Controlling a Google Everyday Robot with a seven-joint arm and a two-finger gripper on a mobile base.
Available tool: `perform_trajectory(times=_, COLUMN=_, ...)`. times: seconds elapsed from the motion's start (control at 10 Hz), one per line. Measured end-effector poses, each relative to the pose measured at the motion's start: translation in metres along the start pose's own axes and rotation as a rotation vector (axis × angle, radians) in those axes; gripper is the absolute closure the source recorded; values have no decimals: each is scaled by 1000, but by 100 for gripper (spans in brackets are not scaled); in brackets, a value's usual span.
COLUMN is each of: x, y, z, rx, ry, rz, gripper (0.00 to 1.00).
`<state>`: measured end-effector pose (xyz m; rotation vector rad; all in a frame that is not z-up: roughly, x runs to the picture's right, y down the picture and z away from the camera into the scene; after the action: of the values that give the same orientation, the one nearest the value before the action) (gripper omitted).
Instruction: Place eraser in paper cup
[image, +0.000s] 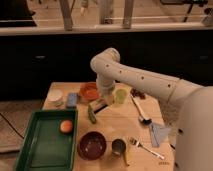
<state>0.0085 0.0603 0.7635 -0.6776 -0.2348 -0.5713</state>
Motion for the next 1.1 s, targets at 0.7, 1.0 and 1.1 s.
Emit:
perform_trajectory(times=0.7, x=-14, y=-18, z=0, rx=-13, ry=-5, rz=-64, gripper=97)
perform_trajectory(times=1.0, x=-23, y=-25, z=0, rx=-16, ry=-5, rz=-99, gripper=97)
perform_trajectory(times=1.1, x=-26, y=-29, z=0, rx=-15, ry=-4, rz=-113, gripper=97)
